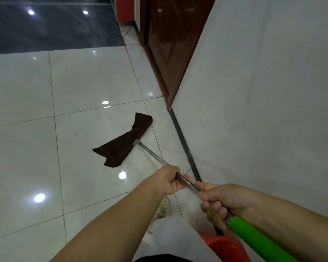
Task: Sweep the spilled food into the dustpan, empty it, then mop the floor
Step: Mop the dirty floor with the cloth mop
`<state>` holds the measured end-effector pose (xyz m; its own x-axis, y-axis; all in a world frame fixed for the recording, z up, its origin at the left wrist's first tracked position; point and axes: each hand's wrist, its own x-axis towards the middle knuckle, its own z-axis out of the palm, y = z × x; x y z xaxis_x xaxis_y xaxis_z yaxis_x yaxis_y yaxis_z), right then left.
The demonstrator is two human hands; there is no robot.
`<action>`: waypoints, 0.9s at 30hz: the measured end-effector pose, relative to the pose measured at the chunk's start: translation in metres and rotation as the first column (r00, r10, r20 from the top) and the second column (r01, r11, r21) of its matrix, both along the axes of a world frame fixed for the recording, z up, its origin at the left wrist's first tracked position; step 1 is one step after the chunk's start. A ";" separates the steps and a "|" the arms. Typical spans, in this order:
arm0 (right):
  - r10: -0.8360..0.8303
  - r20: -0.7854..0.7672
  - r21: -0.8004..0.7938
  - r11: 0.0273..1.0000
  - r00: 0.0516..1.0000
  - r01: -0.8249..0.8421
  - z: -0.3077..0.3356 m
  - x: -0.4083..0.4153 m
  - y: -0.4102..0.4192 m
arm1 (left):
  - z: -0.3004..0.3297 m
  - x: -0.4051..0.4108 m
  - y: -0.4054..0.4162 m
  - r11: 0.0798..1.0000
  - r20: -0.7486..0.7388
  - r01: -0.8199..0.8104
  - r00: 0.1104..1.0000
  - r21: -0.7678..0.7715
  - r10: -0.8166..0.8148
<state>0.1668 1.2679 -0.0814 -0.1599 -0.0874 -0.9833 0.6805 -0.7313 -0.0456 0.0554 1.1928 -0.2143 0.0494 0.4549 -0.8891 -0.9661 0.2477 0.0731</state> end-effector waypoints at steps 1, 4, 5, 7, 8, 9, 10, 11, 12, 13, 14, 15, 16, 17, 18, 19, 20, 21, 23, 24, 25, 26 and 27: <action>-0.006 -0.001 0.007 1.000 1.000 0.006 0.002 -0.001 -0.015 | 0.000 0.000 -0.013 1.000 -0.001 0.007 1.000 0.006 -0.007; -0.061 -0.003 0.003 0.998 0.998 0.061 0.009 0.001 -0.056 | 0.002 0.003 -0.051 1.000 0.005 0.024 1.000 0.014 -0.024; -0.072 -0.004 0.005 0.997 0.997 0.072 0.010 0.003 -0.070 | 0.004 0.005 -0.064 0.999 0.006 0.029 1.000 0.015 -0.029; -0.093 -0.009 0.004 0.996 0.996 0.093 0.011 0.008 -0.095 | 0.006 0.008 -0.087 0.998 0.001 0.052 0.999 0.020 -0.052; -0.105 -0.013 0.002 0.994 0.994 0.105 0.012 0.011 -0.108 | 0.006 0.010 -0.099 0.997 -0.010 0.071 0.997 0.011 -0.071; -0.121 -0.017 -0.003 0.993 0.993 0.121 0.013 0.016 -0.121 | 0.006 0.013 -0.110 0.996 -0.018 0.090 0.996 -0.001 -0.090; -0.137 -0.023 -0.013 0.990 0.990 0.137 0.014 0.021 -0.133 | 0.006 0.017 -0.120 0.994 -0.021 0.110 0.994 -0.009 -0.110; -0.152 -0.027 -0.027 0.988 0.988 0.151 0.015 0.026 -0.143 | 0.006 0.020 -0.130 0.992 -0.020 0.127 0.992 -0.012 -0.127; -0.166 -0.029 -0.045 0.985 0.986 0.164 0.016 0.031 -0.153 | 0.006 0.024 -0.140 0.990 -0.016 0.141 0.990 -0.014 -0.141; -0.180 -0.037 -0.064 0.982 0.983 0.177 0.017 0.036 -0.161 | 0.007 0.028 -0.149 0.988 -0.010 0.153 0.988 -0.017 -0.153; -0.196 -0.045 -0.084 0.978 0.980 0.192 0.019 0.039 -0.169 | 0.008 0.030 -0.157 0.986 -0.001 0.164 0.986 -0.023 -0.164; -0.212 -0.051 -0.097 0.974 0.976 0.207 0.022 0.042 -0.175 | 0.010 0.032 -0.164 0.984 0.004 0.177 0.984 -0.032 -0.176; -0.225 -0.053 -0.100 0.970 0.973 0.219 0.026 0.043 -0.181 | 0.012 0.033 -0.169 0.981 0.002 0.188 0.982 -0.044 -0.188; -0.230 -0.056 -0.095 0.970 0.972 0.224 0.029 0.044 -0.185 | 0.014 0.033 -0.173 0.979 -0.003 0.197 0.980 -0.053 -0.197; -0.227 -0.062 -0.085 0.972 0.972 0.221 0.033 0.043 -0.189 | 0.016 0.033 -0.175 0.978 -0.009 0.201 0.979 -0.058 -0.201; -0.219 -0.069 -0.077 0.974 0.973 0.214 0.036 0.042 -0.191 | 0.018 0.032 -0.176 0.978 -0.017 0.201 0.979 -0.061 -0.203; -0.213 -0.076 -0.072 0.976 0.974 0.207 0.038 0.041 -0.192 | 0.020 0.031 -0.176 0.977 -0.028 0.201 0.979 -0.065 -0.203; -0.210 -0.080 -0.070 0.976 0.975 0.204 0.039 0.040 -0.192 | 0.022 0.030 -0.175 0.977 -0.042 0.201 0.978 -0.070 -0.204; -0.192 -0.083 -0.073 0.980 0.978 0.186 0.038 0.037 -0.187 | 0.024 0.025 -0.171 0.978 -0.069 0.195 0.977 -0.078 -0.200; -0.178 -0.080 -0.070 0.983 0.981 0.172 0.036 0.035 -0.183 | 0.025 0.022 -0.169 0.979 -0.073 0.187 0.979 -0.081 -0.193; -0.165 -0.079 -0.070 0.985 0.983 0.160 0.034 0.031 -0.178 | 0.024 0.017 -0.166 0.981 -0.075 0.175 0.981 -0.085 -0.182; -0.156 -0.080 -0.073 0.986 0.985 0.150 0.031 0.025 -0.173 | 0.022 0.013 -0.162 0.983 -0.076 0.160 0.983 -0.092 -0.167; -0.151 -0.081 -0.076 0.987 0.985 0.145 0.028 0.019 -0.167 | 0.019 0.007 -0.158 0.985 -0.079 0.140 0.986 -0.096 -0.148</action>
<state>0.1856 1.1007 -0.0536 -0.2602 -0.1236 -0.9576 0.5601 -0.8272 -0.0454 0.0628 1.0353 -0.1957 0.0305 0.3672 -0.9297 -0.9108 0.3933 0.1255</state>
